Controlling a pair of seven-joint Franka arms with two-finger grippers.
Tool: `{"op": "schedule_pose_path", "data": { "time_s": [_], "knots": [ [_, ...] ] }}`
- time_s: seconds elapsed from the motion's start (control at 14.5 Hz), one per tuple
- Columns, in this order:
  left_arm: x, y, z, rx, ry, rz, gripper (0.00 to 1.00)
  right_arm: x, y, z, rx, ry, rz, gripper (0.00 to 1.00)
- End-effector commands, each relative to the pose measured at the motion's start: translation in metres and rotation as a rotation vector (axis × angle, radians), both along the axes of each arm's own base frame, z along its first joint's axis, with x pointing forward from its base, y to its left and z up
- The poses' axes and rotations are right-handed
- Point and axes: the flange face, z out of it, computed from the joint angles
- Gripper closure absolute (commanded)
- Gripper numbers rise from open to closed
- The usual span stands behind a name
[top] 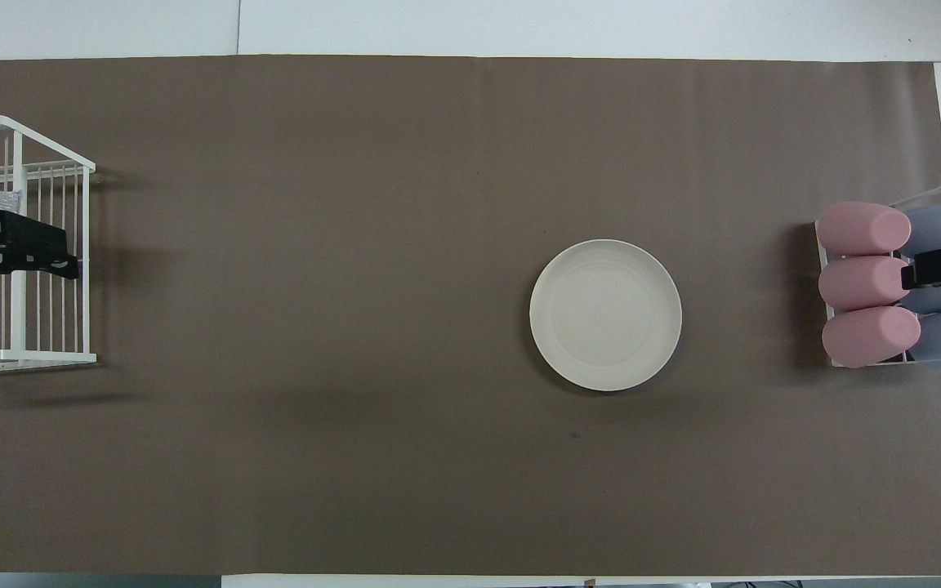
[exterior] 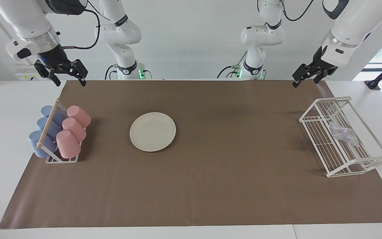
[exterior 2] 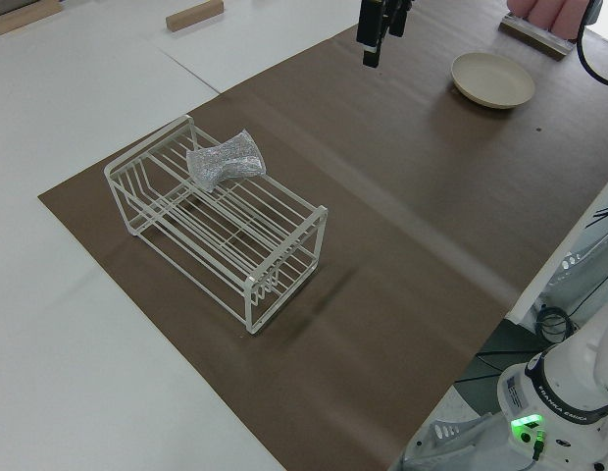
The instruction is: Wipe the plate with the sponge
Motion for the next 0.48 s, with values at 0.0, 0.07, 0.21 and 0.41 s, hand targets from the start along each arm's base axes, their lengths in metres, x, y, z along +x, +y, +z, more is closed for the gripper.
{"op": "schedule_pose_path", "data": {
  "time_s": [0.0,0.07,0.21,0.41],
  "knots": [
    [0.0007,0.0016,0.0005,-0.012,-0.015,0.006,0.00,-0.0004,0.0015,0.0007,-0.015,0.008,-0.015,0.00],
    [0.0008,0.0024,0.0005,-0.012,-0.015,0.009,0.00,-0.0009,0.0016,0.0015,-0.015,0.006,-0.015,0.00],
    [0.0028,0.0009,0.0009,-0.011,-0.027,0.025,0.00,-0.0008,0.0024,0.0008,-0.015,0.008,-0.015,0.00],
    [0.0015,0.0027,-0.0029,0.034,-0.031,0.026,0.00,-0.0008,0.0032,0.0008,-0.015,0.008,-0.028,0.00]
  ]
}}
